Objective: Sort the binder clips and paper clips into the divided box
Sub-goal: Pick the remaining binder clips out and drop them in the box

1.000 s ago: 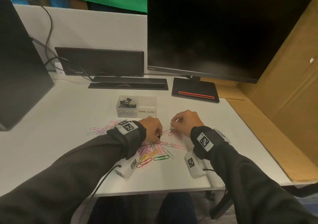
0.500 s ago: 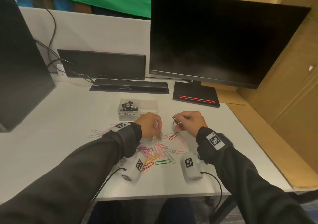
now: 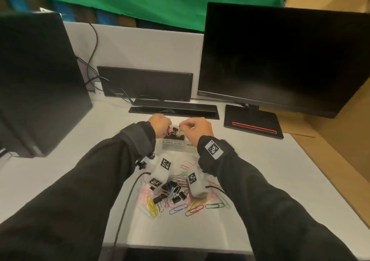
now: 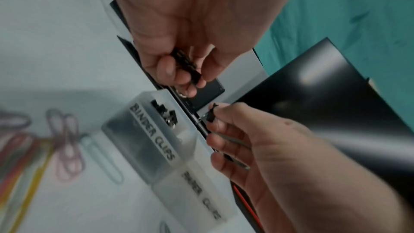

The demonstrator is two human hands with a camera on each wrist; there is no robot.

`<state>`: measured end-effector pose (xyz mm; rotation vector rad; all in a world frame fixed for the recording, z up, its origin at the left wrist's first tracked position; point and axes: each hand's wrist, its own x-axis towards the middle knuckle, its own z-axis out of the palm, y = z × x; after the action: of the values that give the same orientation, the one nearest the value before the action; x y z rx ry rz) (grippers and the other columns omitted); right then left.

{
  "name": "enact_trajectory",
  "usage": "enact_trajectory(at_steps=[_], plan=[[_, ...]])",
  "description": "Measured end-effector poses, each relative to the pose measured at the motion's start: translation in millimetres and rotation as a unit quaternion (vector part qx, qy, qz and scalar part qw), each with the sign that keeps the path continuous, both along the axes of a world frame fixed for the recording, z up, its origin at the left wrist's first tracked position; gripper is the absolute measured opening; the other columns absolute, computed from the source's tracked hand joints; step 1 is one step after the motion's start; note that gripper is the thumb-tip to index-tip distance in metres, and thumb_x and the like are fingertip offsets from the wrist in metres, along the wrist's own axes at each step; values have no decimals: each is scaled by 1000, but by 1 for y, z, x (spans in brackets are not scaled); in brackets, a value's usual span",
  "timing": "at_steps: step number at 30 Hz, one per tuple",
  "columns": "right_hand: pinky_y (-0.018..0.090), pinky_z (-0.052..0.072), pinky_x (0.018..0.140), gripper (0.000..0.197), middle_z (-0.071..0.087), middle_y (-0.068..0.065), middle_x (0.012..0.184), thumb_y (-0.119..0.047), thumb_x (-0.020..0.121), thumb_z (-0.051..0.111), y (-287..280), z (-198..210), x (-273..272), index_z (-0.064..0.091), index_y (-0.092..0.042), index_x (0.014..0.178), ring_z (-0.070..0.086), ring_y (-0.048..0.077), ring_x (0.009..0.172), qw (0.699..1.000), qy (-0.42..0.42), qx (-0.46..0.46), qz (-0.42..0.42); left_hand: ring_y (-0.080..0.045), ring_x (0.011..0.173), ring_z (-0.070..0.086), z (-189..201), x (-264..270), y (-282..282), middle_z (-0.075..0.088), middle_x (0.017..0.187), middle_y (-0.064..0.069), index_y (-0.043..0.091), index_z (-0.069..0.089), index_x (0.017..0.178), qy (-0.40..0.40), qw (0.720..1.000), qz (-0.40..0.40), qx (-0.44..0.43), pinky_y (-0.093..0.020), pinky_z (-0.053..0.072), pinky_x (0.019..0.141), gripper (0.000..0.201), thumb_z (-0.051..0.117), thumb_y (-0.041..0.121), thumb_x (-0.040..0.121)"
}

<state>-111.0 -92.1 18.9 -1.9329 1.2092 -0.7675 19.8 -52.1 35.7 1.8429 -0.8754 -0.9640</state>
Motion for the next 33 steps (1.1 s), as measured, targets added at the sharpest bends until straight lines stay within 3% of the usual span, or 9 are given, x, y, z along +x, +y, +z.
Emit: enact_trajectory(at_steps=[3, 6, 9, 12, 15, 19, 22, 24, 33], plan=[[25, 47, 86, 24, 70, 8, 111, -16, 90, 60, -2, 0, 14, 72, -15, 111, 64, 23, 101, 999, 33, 10, -21, -17, 52, 45, 3, 4, -16, 54, 65, -9, 0, 61, 100, -48, 998, -13, 25, -24, 36, 48, 16, 47, 2, 93], [22, 44, 88, 28, 69, 7, 117, -17, 91, 60, 0, -2, 7, 69, -15, 117, 63, 23, 105, 998, 31, 0, -50, -16, 60, 52, -2, 2, -22, 64, 93, -18, -6, 59, 118, -122, 987, -81, 60, -24, 45, 52, 29, 51, 6, 92], [19, 41, 85, 25, 71, 6, 112, -12, 90, 57, 6, 0, -15, 73, -13, 109, 65, 21, 101, 997, 47, -42, -38, -23, 81, 59, -5, 1, -22, 65, 120, -20, 0, 64, 116, -194, 972, -116, 59, -32, 53, 70, 28, 52, 9, 92], [19, 42, 84, 24, 73, 4, 104, -10, 88, 56, 19, 3, -36, 76, -13, 101, 60, 14, 87, 994, 87, -65, 15, -28, 110, 61, 0, 0, -16, 62, 128, -9, 12, 68, 115, -263, 951, -151, 59, -36, 52, 95, 30, 47, 11, 95], [18, 41, 78, 21, 73, 0, 100, -13, 86, 60, 35, 3, -48, 77, -18, 98, 56, 10, 80, 978, 166, -64, 112, -26, 120, 56, 9, 0, -1, 62, 131, -3, 18, 69, 115, -282, 949, -140, 8, -32, 45, 101, 31, 45, 22, 96], [21, 45, 76, 21, 71, 1, 100, -19, 83, 66, 60, -6, -53, 75, -21, 102, 60, 13, 82, 934, 270, -32, 231, -26, 105, 62, 11, 0, 39, 69, 112, -6, 16, 70, 102, -327, 932, -156, -30, -27, 45, 88, 20, 54, 18, 90], [19, 39, 74, 24, 67, -1, 105, -20, 84, 65, 74, -11, -51, 73, -24, 107, 55, 11, 85, 912, 306, -46, 270, -23, 91, 62, 0, -8, 82, 63, 94, 1, 19, 67, 92, -408, 874, -254, 66, -28, 46, 76, 9, 62, 19, 85], [22, 44, 80, 29, 65, 0, 109, -16, 85, 60, 78, -13, -47, 72, -26, 110, 59, 16, 93, 905, 313, -53, 283, -18, 85, 60, -13, -14, 105, 60, 92, 4, 26, 65, 93, -425, 845, -296, 135, -27, 45, 73, 13, 68, 23, 80], [30, 45, 80, 24, 62, 7, 109, -14, 89, 54, 73, -19, -37, 72, -20, 103, 59, 26, 100, 883, 361, -105, 281, -22, 88, 63, -47, -17, 116, 69, 101, -2, 22, 70, 93, -415, 860, -271, 119, -23, 43, 72, 23, 64, 8, 76]])
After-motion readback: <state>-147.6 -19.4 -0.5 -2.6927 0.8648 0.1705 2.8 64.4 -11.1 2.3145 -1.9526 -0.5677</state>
